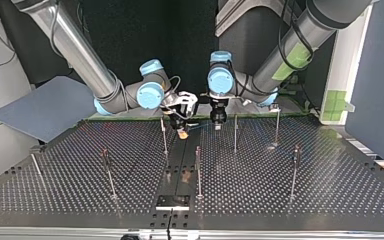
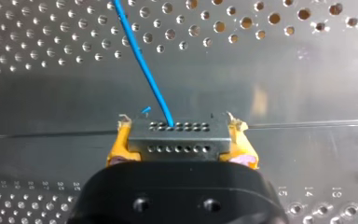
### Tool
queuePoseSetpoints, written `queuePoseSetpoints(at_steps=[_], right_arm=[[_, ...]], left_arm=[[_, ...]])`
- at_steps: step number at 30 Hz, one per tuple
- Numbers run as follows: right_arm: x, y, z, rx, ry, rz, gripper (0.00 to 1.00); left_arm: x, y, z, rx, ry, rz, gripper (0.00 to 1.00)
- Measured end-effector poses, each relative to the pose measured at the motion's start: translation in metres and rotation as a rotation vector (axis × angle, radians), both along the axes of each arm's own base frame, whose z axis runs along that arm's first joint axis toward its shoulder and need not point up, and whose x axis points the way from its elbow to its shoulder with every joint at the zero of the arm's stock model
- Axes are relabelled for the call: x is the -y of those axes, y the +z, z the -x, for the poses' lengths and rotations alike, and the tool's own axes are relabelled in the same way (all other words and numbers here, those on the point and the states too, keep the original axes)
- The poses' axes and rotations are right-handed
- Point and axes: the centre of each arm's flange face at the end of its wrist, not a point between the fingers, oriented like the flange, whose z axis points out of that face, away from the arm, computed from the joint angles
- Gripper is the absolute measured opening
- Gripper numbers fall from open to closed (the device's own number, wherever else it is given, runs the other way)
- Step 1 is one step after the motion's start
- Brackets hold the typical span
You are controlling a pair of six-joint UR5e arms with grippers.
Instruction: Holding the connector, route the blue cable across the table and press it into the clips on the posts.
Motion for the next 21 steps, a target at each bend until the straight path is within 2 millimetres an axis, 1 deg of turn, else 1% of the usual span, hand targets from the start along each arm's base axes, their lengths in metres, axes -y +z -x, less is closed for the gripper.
queuePoseSetpoints(at_steps=[3,7,10,15,21], right_arm=[[-0.001,0.009,0.001,0.0,0.0,0.0,0.0],[-0.004,0.031,0.004,0.008,-0.001,0.01,0.0],[-0.006,0.048,0.007,0.01,-0.001,0.013,0.0],[-0.012,0.064,0.012,-0.011,0.002,0.01,0.0],[-0.026,0.079,0.028,-0.05,-0.002,-0.015,0.0]], left_arm=[[0.0,0.004,0.001,-0.004,0.0,0.001,0.0],[0.002,0.014,0.006,-0.01,-0.003,0.002,0.0],[0.006,0.024,0.012,-0.013,-0.009,0.001,0.0],[0.01,0.042,0.029,-0.021,-0.013,-0.004,0.0],[0.01,0.066,0.046,-0.005,-0.022,0.003,0.0]])
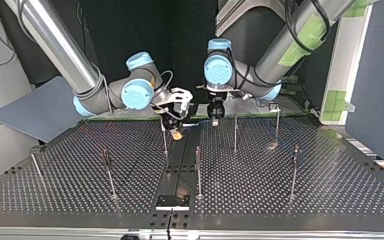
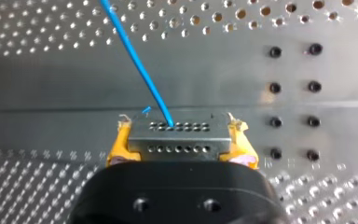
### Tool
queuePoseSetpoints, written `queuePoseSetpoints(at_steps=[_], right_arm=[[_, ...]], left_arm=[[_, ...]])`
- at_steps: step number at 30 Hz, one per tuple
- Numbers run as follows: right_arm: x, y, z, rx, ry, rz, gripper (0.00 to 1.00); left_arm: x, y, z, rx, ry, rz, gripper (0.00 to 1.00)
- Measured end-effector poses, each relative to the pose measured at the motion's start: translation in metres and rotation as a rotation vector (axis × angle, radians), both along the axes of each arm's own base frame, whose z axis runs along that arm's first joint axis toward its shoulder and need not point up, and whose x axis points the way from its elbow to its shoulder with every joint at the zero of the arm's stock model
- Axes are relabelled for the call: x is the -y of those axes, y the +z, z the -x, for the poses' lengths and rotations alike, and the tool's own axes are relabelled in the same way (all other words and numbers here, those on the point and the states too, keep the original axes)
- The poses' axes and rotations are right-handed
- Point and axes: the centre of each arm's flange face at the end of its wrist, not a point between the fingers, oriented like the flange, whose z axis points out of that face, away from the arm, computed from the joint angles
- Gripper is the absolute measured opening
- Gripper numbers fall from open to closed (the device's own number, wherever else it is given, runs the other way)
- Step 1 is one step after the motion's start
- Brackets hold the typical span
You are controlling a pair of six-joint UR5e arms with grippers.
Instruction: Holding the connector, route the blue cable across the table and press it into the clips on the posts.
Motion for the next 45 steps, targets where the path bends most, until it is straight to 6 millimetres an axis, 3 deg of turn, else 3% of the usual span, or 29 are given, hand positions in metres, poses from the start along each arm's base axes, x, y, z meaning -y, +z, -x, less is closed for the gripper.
queuePoseSetpoints(at_steps=[12,28,38,41,45], right_arm=[[-0.028,0.036,0.028,-0.007,-0.001,0.01,0.0],[-0.059,0.137,0.043,0.08,0.01,0.136,0.0],[-0.079,0.2,0.062,0.144,0.005,0.216,0.0],[-0.081,0.205,0.064,0.15,0.004,0.223,0.0],[-0.074,0.194,0.063,0.137,-0.001,0.209,0.0]], left_arm=[[0.004,0.06,0.021,0.062,-0.023,0.026,0.0],[0.002,0.137,0.053,0.143,-0.045,0.055,0.0],[-0.012,0.2,0.068,0.275,-0.048,0.119,0.0],[-0.013,0.208,0.068,0.301,-0.06,0.129,0.0],[-0.01,0.199,0.059,0.299,-0.085,0.128,0.0]])
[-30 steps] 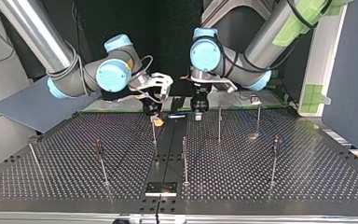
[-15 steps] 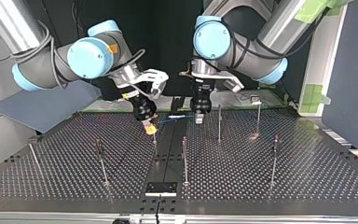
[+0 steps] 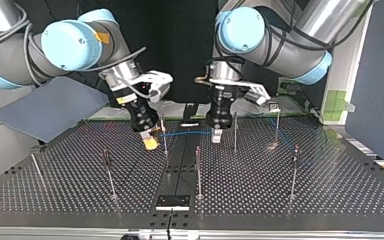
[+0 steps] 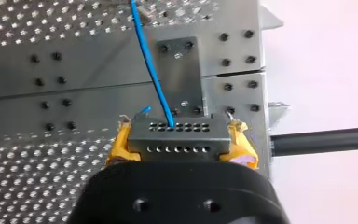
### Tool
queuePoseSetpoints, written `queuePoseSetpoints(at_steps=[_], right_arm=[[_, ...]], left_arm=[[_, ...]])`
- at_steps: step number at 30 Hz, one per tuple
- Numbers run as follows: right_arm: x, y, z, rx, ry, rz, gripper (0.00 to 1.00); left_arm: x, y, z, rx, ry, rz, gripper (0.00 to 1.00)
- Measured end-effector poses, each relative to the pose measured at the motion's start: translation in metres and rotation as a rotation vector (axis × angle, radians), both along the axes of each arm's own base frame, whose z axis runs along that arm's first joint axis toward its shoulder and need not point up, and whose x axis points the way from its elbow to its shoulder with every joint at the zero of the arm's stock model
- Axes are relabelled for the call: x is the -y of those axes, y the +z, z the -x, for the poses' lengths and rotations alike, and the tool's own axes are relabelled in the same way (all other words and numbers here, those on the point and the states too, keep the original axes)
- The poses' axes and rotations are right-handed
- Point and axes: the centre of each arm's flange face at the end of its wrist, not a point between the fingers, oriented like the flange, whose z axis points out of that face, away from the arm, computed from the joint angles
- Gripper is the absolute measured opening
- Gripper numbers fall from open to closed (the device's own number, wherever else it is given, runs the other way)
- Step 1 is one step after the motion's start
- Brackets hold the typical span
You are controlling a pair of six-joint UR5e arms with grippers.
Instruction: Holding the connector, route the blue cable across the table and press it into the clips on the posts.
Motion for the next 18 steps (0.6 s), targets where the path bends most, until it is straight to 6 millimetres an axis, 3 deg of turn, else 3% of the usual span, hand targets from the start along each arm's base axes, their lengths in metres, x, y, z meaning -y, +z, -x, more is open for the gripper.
queuePoseSetpoints(at_steps=[7,18], right_arm=[[0.015,-0.029,-0.006,-0.03,-0.007,-0.034,0.0],[0.027,-0.028,-0.002,-0.012,0.011,-0.033,0.0]], left_arm=[[-0.003,-0.015,-0.021,-0.004,0.006,-0.001,0.0],[-0.01,-0.016,-0.041,0.002,-0.006,-0.009,0.0]])
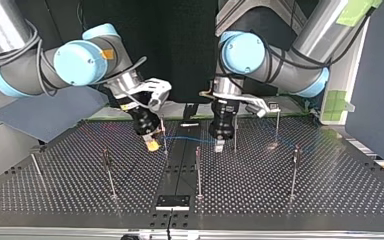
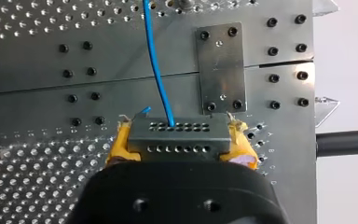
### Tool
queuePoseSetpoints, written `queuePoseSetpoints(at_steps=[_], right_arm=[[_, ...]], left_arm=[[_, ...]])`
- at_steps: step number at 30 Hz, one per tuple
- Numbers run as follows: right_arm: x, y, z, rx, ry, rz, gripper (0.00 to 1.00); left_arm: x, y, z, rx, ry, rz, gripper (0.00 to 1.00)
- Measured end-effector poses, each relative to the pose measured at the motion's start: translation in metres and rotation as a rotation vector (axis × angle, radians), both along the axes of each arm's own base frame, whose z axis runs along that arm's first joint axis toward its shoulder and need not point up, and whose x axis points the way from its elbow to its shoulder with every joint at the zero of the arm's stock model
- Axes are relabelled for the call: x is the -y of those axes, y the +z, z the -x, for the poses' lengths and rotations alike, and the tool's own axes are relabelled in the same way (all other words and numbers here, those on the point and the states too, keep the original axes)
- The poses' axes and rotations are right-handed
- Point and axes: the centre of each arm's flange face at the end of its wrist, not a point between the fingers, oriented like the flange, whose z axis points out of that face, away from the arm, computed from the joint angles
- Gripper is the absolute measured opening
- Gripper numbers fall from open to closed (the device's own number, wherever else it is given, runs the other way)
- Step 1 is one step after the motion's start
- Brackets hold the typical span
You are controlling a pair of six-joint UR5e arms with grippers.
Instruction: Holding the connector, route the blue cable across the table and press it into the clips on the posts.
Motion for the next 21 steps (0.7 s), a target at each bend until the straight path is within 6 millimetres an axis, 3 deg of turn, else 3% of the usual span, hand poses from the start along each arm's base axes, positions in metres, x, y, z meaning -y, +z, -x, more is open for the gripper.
queuePoseSetpoints(at_steps=[11,17,21], right_arm=[[0.012,0.011,0.001,0.028,0.015,0.012,0.0],[0.022,0.002,-0.005,0.027,0.021,0.001,0.0],[0.029,-0.004,-0.01,0.025,0.022,-0.005,0.0]], left_arm=[[-0.002,-0.006,-0.036,-0.013,0.012,-0.006,0.0],[-0.007,-0.003,-0.051,0.0,0.014,-0.003,0.0],[-0.01,-0.011,-0.063,-0.009,0.011,-0.009,0.0]])
